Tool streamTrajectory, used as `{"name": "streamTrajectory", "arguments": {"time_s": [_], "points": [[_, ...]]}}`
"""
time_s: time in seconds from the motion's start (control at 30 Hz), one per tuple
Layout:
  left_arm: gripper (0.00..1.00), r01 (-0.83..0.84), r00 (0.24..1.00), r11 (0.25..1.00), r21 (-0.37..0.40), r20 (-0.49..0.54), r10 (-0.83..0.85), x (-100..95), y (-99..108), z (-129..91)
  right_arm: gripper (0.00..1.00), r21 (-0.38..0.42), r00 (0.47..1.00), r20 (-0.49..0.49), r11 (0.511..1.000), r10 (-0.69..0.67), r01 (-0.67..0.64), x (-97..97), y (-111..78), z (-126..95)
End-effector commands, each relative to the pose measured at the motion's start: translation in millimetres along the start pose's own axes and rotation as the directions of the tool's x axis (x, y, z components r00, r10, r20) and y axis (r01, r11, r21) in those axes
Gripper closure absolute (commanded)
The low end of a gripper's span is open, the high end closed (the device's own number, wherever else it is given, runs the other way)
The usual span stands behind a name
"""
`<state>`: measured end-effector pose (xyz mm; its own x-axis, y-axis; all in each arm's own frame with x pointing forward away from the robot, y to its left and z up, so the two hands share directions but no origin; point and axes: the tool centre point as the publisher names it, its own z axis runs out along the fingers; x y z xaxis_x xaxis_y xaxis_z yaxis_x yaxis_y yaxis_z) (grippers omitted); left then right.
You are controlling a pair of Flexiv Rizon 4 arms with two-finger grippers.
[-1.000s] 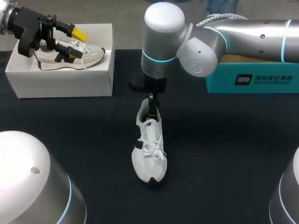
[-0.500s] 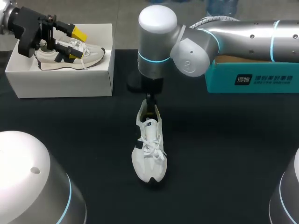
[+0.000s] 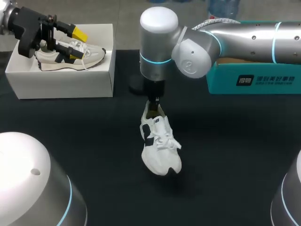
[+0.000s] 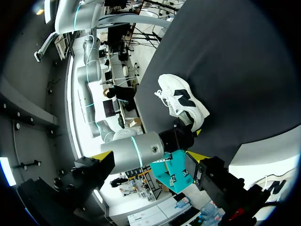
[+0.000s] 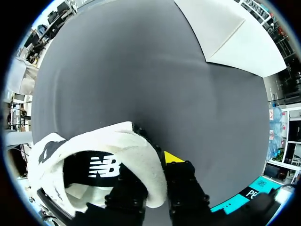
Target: Take the shoe out of the shoebox, open the shoe tongue, remove and reinsert the insole, then place the shoe into the shoebox
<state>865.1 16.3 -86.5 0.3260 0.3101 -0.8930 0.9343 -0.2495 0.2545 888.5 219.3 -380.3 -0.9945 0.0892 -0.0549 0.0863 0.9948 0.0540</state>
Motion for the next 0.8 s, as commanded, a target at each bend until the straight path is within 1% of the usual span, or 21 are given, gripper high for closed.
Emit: {"name": "streamTrajectory", "arguments": {"time_s": [0.03, 0.1, 0.17, 0.23, 0.37, 0.53, 0.67, 0.8], "points": [[0.0, 0.0, 1.0, 1.0, 0.002, -0.004, 0.0, -0.6, 0, 0, 1.0, -0.029, 1.0, -0.007, 0.999, 0.026, -0.026, 3.6, -9.9, -32], [0.0, 0.0, 1.0, 1.0, 0.002, -0.004, 0.0, -0.6, 0, 0, 1.0, 0.0, 0.999, -0.004, 0.999, 0.041, -0.041, 3.2, -13.3, -47], [0.0, 0.0, 1.0, 1.0, 0.002, -0.004, 0.0, -0.6, 0, 0, 1.0, 0.002, 0.999, -0.003, 0.999, 0.053, -0.053, 2.1, -16.2, -65], [0.0, 0.0, 1.0, 1.0, 0.002, -0.004, 0.0, -0.6, 0, 0, 1.0, 0.027, 0.998, -0.023, 0.998, 0.057, -0.056, -0.7, -18.0, -81], [0.0, 0.0, 1.0, 1.0, 0.002, -0.004, 0.0, -0.6, 0, 0, 1.0, 0.069, 0.998, -0.005, 0.996, 0.056, -0.055, -10.5, -21.7, -115], [0.0, 0.0, 1.0, 1.0, 0.002, -0.004, 0.0, -0.6, 0, 0, 1.0, 0.095, 0.998, 0.029, 0.993, 0.061, -0.064, -26.9, -29.2, -153], [0.0, 0.0, 1.0, 1.0, 0.002, -0.004, 0.0, -0.6, 0, 0, 1.0, 0.125, 0.996, 0.073, 0.99, 0.06, -0.069, -39.3, -36.4, -174], [0.0, 0.0, 1.0, 1.0, 0.002, -0.004, 0.0, -0.6, 0, 0, 1.0, 0.123, 0.993, 0.103, 0.99, 0.056, -0.069, -48.4, -44.3, -190]]}}
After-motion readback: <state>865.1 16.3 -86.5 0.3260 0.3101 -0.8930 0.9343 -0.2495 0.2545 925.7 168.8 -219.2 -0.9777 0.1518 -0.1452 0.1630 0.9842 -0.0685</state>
